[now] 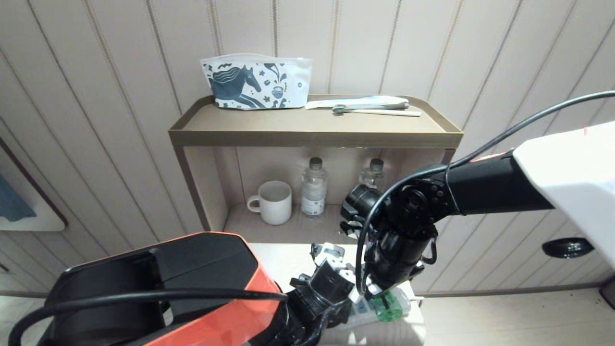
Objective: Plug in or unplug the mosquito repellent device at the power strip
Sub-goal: Hold the socket with your left hand and unplug it with your right hand
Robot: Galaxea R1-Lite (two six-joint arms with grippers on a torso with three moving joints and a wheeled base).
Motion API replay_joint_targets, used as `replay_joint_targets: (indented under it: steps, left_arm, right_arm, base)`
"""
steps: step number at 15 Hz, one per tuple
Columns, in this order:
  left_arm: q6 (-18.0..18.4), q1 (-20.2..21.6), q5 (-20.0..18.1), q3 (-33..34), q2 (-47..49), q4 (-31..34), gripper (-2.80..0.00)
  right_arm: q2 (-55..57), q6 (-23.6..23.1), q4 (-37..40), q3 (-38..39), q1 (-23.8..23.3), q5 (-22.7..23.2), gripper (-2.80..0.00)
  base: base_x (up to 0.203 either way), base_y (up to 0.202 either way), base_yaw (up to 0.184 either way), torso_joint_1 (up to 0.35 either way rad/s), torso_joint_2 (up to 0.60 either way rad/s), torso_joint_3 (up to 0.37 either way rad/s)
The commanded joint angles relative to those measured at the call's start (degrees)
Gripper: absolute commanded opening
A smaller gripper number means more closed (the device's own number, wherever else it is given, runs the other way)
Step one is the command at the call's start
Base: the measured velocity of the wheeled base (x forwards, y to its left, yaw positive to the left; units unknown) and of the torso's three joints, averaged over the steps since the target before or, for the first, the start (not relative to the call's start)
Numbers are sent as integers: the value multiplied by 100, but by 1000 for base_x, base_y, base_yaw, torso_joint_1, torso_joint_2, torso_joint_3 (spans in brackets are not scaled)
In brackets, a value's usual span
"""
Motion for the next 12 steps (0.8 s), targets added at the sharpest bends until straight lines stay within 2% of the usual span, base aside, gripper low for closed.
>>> replay_joint_targets:
  steps: [1, 12]
  left_arm:
    - [-6, 66, -16, 24, -54, -63, -280]
    - [39, 99, 8, -66, -509, -37, -280]
  right_arm:
    - [68, 24, 1, -4, -1, -45, -280]
    - [217, 40, -290, -30, -54, -54, -280]
  base:
    - [0, 0, 0, 0, 0, 0]
    - [0, 0, 0, 0, 0, 0]
